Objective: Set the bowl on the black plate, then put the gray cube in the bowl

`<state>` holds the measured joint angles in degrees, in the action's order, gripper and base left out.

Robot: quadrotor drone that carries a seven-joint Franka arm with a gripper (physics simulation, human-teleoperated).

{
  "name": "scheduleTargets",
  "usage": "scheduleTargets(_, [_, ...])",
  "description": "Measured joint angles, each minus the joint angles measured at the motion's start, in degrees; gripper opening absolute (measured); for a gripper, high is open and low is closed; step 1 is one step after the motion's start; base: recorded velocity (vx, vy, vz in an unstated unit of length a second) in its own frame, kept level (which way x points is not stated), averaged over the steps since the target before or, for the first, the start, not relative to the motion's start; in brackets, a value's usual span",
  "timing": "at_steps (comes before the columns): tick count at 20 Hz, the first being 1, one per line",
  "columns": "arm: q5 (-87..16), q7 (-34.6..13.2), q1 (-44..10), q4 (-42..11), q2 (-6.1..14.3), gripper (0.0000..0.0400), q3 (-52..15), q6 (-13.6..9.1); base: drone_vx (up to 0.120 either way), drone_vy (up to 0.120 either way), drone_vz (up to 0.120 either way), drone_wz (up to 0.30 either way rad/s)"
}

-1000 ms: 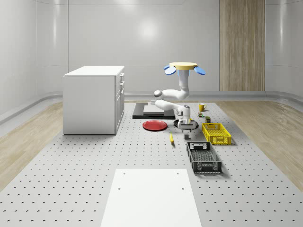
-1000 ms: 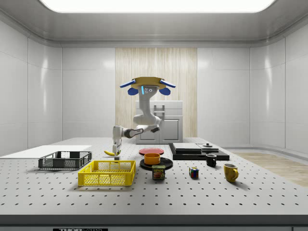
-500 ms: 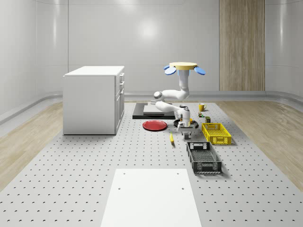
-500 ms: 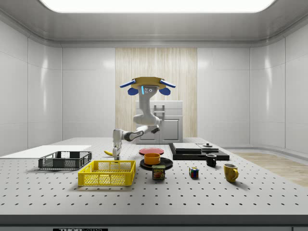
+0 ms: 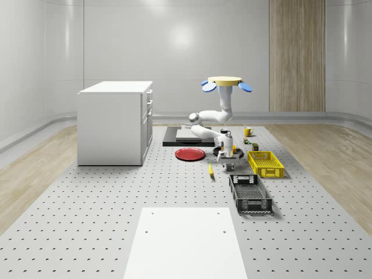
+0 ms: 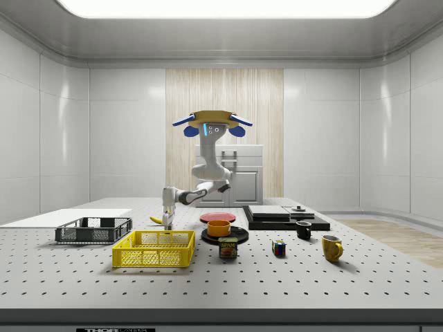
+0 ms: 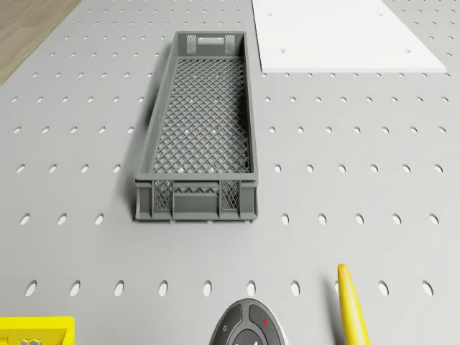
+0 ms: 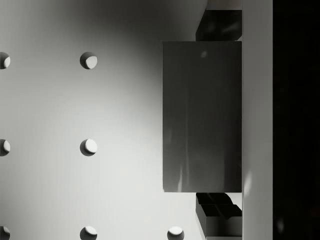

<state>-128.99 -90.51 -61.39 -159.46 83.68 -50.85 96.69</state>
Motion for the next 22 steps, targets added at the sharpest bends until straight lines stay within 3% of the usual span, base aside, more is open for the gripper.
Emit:
scheduleTargets(3, [-0.2,0.2,0.2,0.1,-0.3,0.0301,0.2,-0.2,0.000,0.000,0.000,0.000])
scheduleTargets(7, [-0.5,0.4,0.5,0.1,-0.6,0.0269,0.3,-0.4,0.000,0.000,0.000,0.000])
scheduleTargets(14, [-0.5,0.8,1.1,-0.2,-1.1,0.0254,0.2,-1.1,0.000,0.000,0.000,0.000])
scheduleTargets(22, [3.6,1.0,2.9,-3.4,-1.0,0.0251,-4.2,-4.2,0.000,0.000,0.020,0.000])
